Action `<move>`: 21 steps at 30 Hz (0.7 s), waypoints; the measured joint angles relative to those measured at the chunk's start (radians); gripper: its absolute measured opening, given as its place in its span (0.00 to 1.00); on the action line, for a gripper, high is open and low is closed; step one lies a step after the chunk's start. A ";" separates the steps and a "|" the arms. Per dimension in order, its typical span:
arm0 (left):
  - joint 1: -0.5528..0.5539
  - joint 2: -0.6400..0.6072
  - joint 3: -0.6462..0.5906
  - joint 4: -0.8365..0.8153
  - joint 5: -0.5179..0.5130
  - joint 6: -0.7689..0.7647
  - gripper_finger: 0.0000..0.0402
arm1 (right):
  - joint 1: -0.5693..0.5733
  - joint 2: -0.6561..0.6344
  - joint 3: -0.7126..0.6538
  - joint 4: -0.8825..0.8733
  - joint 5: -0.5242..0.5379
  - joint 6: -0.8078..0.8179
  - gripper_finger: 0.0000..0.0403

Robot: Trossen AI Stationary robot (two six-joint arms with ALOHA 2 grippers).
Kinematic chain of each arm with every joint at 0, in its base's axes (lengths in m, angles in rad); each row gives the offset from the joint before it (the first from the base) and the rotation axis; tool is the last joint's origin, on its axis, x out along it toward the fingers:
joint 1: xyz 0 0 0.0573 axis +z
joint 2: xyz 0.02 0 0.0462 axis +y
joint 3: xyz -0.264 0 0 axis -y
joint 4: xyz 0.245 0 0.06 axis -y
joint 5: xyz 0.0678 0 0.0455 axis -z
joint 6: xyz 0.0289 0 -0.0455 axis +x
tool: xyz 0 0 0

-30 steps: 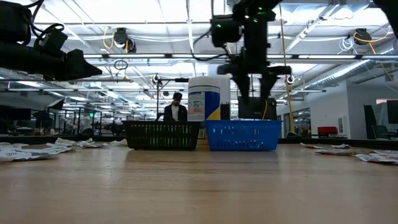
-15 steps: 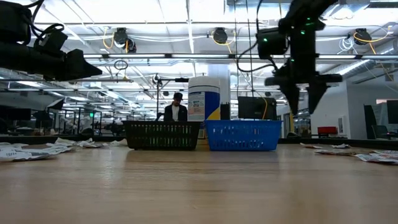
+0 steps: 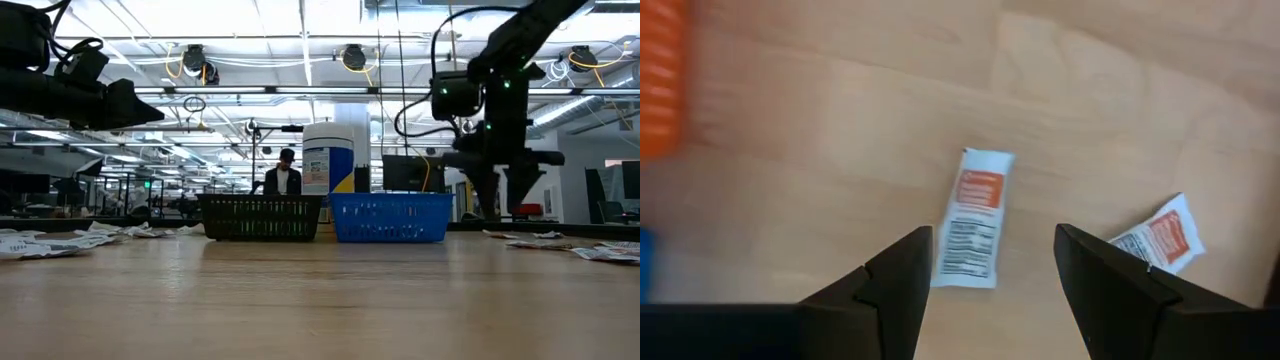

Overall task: Pick & Place First Aid Supplies
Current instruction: Put the orange ointment pack into the orange basket

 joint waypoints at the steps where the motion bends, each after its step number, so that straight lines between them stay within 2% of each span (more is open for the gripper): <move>1: 0.000 0.000 0.000 0.000 0.000 0.000 0.77 | 0.000 0.000 -0.015 0.014 0.000 0.000 0.52; 15: 0.000 0.000 0.000 0.000 0.000 0.000 0.77 | 0.003 0.027 -0.115 0.169 -0.056 -0.024 0.51; 18: 0.000 0.000 0.000 0.000 0.000 0.000 0.77 | 0.003 0.043 -0.115 0.176 -0.078 -0.021 0.47; 21: 0.000 0.000 0.000 0.000 0.000 0.000 0.77 | 0.003 0.045 -0.115 0.177 -0.080 -0.009 0.38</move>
